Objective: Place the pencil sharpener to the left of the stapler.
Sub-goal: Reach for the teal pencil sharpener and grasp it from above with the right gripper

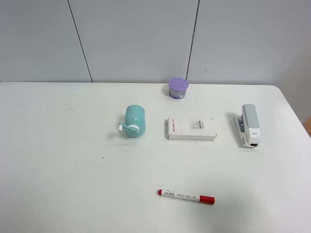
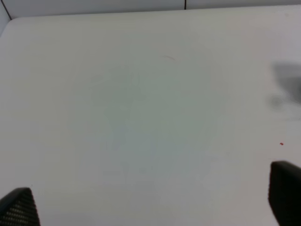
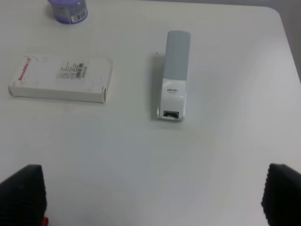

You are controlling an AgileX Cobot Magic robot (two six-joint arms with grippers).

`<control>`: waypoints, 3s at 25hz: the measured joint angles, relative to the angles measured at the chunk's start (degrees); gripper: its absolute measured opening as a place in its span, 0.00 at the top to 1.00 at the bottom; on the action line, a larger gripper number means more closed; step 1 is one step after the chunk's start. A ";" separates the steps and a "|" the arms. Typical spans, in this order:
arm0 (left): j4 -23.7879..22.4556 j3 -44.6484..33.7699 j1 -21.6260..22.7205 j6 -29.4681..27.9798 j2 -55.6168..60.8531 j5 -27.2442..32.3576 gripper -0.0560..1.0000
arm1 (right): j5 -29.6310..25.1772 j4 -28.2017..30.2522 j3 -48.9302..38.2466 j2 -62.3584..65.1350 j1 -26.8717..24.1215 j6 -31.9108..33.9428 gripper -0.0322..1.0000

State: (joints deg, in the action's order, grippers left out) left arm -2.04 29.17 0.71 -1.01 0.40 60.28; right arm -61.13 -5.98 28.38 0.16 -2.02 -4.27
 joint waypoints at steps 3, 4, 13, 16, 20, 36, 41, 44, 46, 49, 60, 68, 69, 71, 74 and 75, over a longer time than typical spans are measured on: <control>0.00 0.00 0.00 0.00 0.00 0.00 0.01 | 0.00 0.00 0.00 0.00 0.00 0.06 0.09; 0.00 0.00 0.00 0.00 0.00 0.00 0.01 | 0.00 0.00 0.00 0.00 0.00 0.06 0.09; 0.00 0.00 0.00 0.00 0.00 0.00 0.01 | 0.00 -0.26 0.00 0.00 0.00 0.13 0.09; 0.00 0.00 0.00 0.00 0.00 0.00 0.01 | 0.00 -1.88 0.00 0.00 0.00 0.54 0.09; 0.00 0.00 0.00 0.00 0.00 0.00 0.01 | 0.00 -2.93 0.00 0.00 0.00 0.70 0.09; 0.00 0.00 0.00 0.00 0.00 0.01 0.01 | -6.96 -8.94 25.98 -43.89 0.00 15.60 0.11; 0.00 0.00 0.00 0.00 0.00 0.06 0.01 | -8.02 -7.32 43.82 -66.10 5.41 20.39 0.11; 0.00 0.00 0.00 0.00 0.00 0.06 0.01 | -8.11 -4.21 55.23 -77.80 12.85 25.17 0.11; 0.00 0.00 0.00 0.00 0.00 0.06 0.01 | -8.25 -2.23 63.10 -86.07 17.65 27.97 0.11; 0.00 0.00 0.00 0.00 0.00 0.06 0.01 | -8.20 -1.53 74.73 -97.56 23.45 30.54 0.11; 0.00 0.00 0.00 0.00 0.00 0.06 0.01 | -8.20 -4.47 94.15 -126.14 36.79 37.85 0.11; 0.00 0.00 0.00 0.00 0.00 0.06 0.01 | -8.81 -4.88 94.15 -131.18 40.17 40.10 0.11; 0.00 0.00 0.00 0.00 0.00 0.06 0.01 | -8.81 -4.88 94.15 -131.30 40.27 40.14 0.11; 0.00 0.00 0.00 0.00 0.00 0.06 0.01 | -8.81 -4.88 94.19 -131.58 40.24 40.53 0.11; 0.00 0.00 0.00 0.00 0.00 0.06 0.01 | -8.81 -4.88 94.21 -132.19 40.24 41.06 0.11; 0.00 0.00 0.00 0.00 0.00 0.06 0.01 | -8.81 -4.88 94.27 -132.31 40.29 41.19 0.11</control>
State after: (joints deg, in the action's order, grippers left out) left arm -2.04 29.17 0.71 -1.01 0.40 60.34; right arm -69.94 -10.86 122.65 -132.15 38.27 36.93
